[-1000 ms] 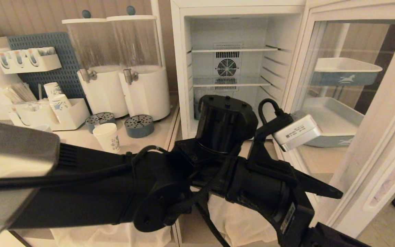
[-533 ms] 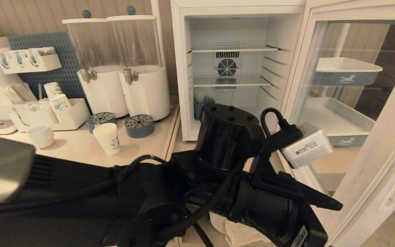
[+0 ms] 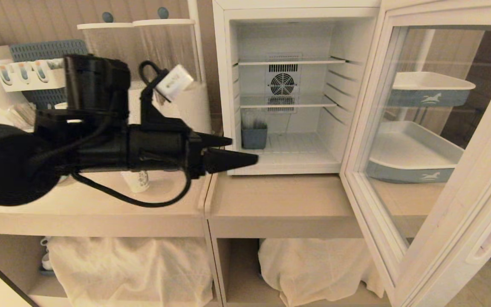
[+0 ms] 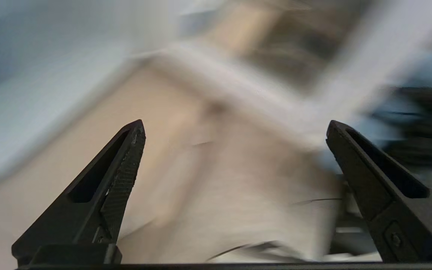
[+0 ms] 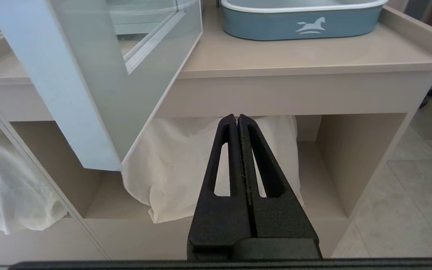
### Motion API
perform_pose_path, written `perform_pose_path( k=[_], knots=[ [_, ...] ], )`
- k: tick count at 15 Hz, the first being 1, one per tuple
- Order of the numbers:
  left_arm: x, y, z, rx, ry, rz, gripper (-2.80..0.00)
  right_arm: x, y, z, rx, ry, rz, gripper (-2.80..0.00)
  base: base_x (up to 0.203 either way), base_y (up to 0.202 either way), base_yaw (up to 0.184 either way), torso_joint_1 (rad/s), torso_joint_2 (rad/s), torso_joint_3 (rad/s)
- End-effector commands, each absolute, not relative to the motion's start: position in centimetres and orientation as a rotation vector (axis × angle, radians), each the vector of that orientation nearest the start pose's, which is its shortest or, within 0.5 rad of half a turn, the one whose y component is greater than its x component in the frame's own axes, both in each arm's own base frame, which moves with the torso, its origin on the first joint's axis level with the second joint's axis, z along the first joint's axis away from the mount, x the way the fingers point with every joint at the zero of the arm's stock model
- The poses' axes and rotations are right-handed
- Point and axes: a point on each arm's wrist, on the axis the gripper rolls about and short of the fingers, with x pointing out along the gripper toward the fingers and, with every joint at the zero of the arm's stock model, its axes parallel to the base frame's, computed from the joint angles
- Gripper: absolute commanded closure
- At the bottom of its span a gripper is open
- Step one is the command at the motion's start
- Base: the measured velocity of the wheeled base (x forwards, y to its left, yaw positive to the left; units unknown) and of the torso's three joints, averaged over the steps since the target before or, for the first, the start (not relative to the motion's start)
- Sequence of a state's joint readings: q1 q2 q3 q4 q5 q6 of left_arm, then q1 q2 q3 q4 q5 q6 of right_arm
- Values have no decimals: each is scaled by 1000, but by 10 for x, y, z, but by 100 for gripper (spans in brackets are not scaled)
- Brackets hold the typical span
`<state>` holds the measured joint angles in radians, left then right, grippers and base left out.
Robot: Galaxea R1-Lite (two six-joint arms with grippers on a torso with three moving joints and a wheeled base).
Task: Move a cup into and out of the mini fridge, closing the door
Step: Open the freezer door, then put the paper cup in the freezer
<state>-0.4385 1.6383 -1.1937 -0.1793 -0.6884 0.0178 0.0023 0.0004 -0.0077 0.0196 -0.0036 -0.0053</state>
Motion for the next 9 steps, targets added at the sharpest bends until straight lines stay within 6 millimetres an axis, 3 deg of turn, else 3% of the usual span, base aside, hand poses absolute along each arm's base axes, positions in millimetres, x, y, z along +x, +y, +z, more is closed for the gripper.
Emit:
perform_pose_path(
  k=[1,3,5,9],
  knots=[
    [271,-109,265,44,292,-943,-280,-24,0,76,-6,11,0,0,0,0,0,0,0,0],
    [266,-99,257,119,333,-653,-280,-24,0,76,-6,11,0,0,0,0,0,0,0,0],
    [241,-85,264,155,316,-447,-280,-24,0,76,-6,11,-1,0,0,0,0,0,0,0],
    [148,-50,302,96,197,-212,-280,-24,0,76,-6,11,0,0,0,0,0,0,0,0]
  ],
)
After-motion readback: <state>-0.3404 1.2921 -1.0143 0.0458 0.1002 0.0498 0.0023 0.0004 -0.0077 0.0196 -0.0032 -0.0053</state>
